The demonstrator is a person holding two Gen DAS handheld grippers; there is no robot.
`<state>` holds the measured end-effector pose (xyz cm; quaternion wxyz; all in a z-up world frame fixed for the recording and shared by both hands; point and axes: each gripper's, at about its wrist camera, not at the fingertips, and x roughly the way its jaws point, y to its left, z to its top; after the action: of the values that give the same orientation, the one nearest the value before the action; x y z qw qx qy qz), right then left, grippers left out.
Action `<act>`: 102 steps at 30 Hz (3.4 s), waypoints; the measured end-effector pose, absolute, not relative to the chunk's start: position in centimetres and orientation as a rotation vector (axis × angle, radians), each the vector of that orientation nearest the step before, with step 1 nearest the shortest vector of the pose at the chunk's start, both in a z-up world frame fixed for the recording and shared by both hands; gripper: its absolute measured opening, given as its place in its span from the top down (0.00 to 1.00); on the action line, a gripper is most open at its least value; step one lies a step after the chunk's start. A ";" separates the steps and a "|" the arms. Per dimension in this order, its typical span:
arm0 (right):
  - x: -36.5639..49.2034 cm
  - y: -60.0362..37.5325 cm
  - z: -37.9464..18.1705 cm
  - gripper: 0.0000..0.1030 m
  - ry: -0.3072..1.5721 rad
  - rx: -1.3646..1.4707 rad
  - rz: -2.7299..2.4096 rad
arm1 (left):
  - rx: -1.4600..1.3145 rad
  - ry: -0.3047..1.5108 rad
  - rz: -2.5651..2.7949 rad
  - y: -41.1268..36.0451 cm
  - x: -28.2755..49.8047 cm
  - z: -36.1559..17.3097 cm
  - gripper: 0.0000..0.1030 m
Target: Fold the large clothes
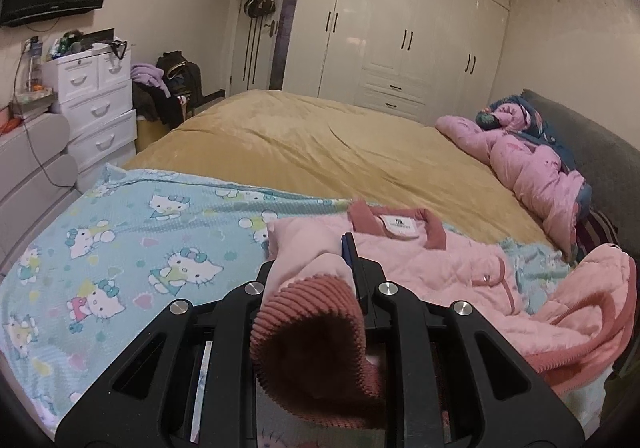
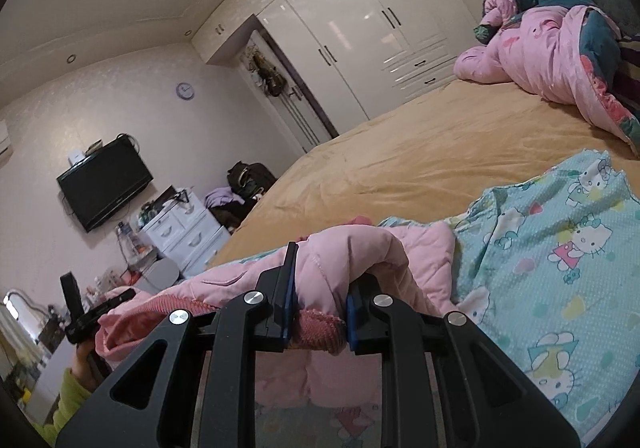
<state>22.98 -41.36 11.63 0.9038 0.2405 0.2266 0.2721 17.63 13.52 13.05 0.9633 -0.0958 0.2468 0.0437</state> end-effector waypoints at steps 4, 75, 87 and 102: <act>25.1 -40.9 11.7 0.82 0.476 0.484 0.532 | -0.201 0.496 0.097 13.9 19.0 13.0 0.87; 37.9 -25.1 0.2 0.16 0.838 0.168 0.464 | -0.359 0.478 0.133 14.6 31.4 6.8 0.37; 37.9 -29.4 2.4 0.15 0.692 0.103 0.235 | -0.200 0.483 0.184 15.6 30.9 7.8 0.09; 42.1 -30.6 -2.1 0.45 0.793 0.070 0.216 | -0.301 0.754 0.118 17.4 35.0 -2.6 0.65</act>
<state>42.12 -30.58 -2.14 0.9162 0.0343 0.3853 0.1049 35.00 17.44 -2.65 0.9171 -0.1464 0.3664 0.0575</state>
